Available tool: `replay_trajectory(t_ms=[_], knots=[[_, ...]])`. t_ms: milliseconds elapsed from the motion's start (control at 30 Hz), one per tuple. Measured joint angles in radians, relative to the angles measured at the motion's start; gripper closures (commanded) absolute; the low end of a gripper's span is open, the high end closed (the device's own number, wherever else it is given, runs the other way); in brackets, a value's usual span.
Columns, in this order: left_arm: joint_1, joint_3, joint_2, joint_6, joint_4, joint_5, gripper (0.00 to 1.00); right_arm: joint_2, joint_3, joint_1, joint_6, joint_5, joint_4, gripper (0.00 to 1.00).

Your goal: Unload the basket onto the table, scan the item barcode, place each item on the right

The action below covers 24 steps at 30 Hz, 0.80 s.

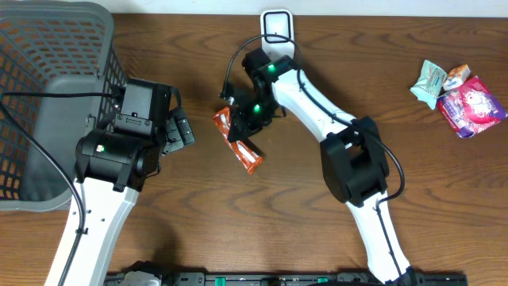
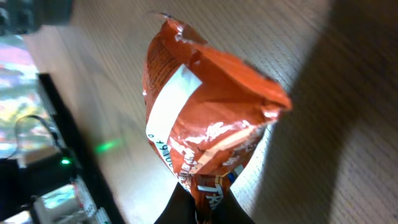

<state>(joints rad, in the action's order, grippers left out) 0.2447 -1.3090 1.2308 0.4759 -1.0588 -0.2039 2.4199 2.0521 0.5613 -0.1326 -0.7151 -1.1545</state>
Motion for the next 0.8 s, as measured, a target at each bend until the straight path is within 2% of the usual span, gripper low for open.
replay_trajectory(t_ms=[33,67,167,267,367,600,800], knots=[[0.0,0.0,0.0,0.0,0.0,0.0,0.02,0.0,0.0,0.008,-0.011,0.019,0.002,0.27],[0.0,0.0,0.0,0.0,0.0,0.0,0.02,0.0,0.0,0.016,-0.016,0.039,0.003,0.17],[0.0,0.0,0.0,0.0,0.0,0.0,0.02,0.0,0.0,0.039,-0.014,0.11,0.009,0.15],[0.0,0.0,0.0,0.0,0.0,0.0,0.02,0.0,0.001,0.053,0.012,0.164,0.018,0.16],[0.0,0.0,0.0,0.0,0.0,0.0,0.02,0.0,0.008,0.05,0.047,0.193,0.018,0.22],[0.0,0.0,0.0,0.0,0.0,0.0,0.02,-0.001,0.062,0.016,0.117,0.218,-0.018,0.47],[0.0,0.0,0.0,0.0,0.0,0.0,0.02,-0.003,0.095,0.011,0.155,0.216,-0.074,0.5]])
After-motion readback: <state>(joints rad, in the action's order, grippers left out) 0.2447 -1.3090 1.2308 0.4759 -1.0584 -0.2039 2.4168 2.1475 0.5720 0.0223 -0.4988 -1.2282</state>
